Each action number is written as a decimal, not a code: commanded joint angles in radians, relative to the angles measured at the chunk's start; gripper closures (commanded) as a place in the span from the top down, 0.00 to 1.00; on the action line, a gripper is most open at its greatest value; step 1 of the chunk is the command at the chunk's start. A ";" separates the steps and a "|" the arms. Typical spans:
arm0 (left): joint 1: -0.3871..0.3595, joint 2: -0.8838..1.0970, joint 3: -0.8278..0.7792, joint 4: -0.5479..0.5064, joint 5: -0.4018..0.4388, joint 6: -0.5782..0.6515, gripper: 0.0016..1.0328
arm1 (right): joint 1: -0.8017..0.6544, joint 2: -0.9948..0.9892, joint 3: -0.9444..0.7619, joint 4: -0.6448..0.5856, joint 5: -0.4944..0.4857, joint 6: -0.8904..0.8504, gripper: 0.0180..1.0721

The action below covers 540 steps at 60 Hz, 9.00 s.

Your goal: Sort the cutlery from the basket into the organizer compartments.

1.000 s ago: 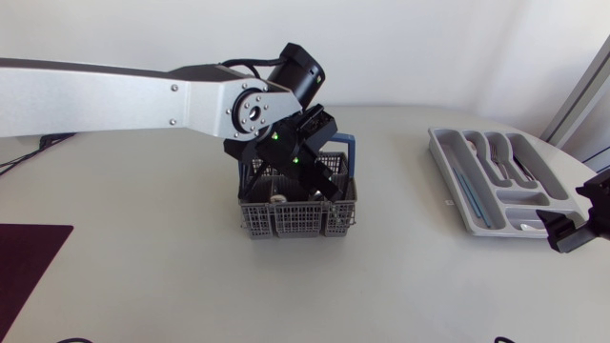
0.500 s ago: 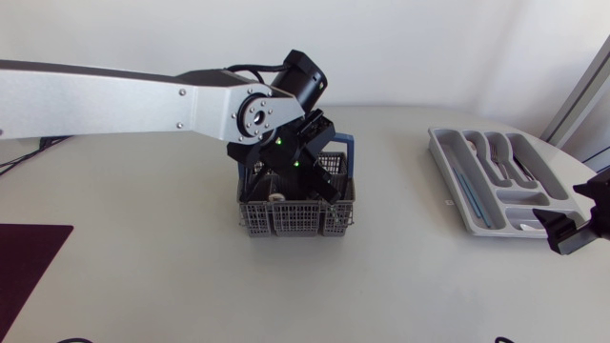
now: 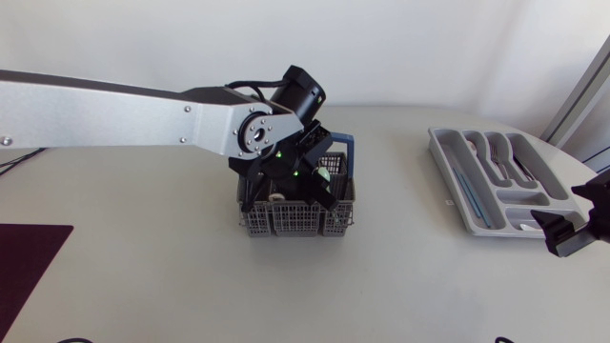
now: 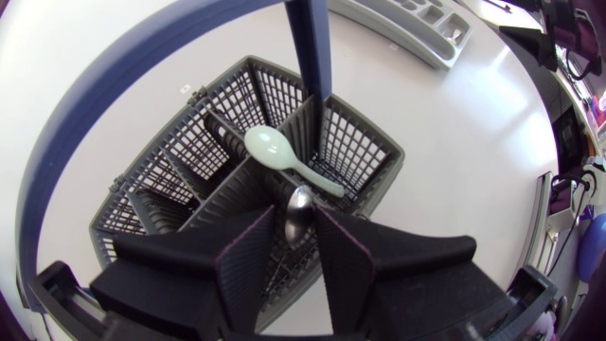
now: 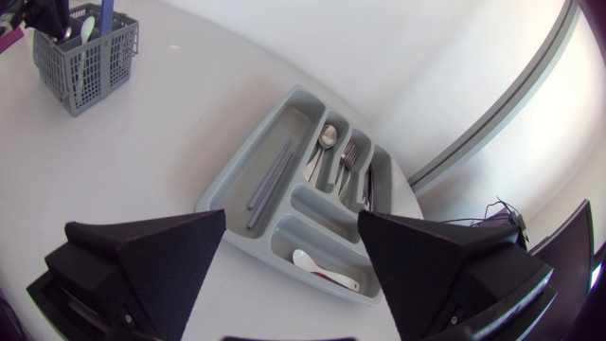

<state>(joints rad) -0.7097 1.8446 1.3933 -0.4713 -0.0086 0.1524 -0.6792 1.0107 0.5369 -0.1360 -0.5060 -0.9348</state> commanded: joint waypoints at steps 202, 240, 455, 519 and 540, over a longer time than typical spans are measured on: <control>0.012 -0.501 -0.275 0.381 0.668 -0.120 0.03 | 0.475 -0.170 0.221 -0.452 -0.174 0.321 0.95; 0.079 -0.262 -0.157 0.396 1.061 -0.275 0.03 | 0.739 -0.077 0.209 -0.479 -0.459 0.304 0.91; 0.282 -0.492 -0.343 0.178 0.358 0.090 0.88 | -0.109 0.755 0.221 0.470 0.066 -0.375 0.05; 0.512 -0.467 -0.418 0.201 0.358 0.176 0.88 | 0.067 0.264 0.089 0.142 0.112 -0.214 0.88; 0.585 -0.232 -0.378 0.217 0.349 0.251 0.87 | 0.586 0.117 0.063 -0.122 0.147 0.206 0.88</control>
<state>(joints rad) -0.1333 1.5517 1.0069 -0.2642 0.3447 0.3683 -0.1936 1.1339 0.6228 -0.2302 -0.3763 -0.8570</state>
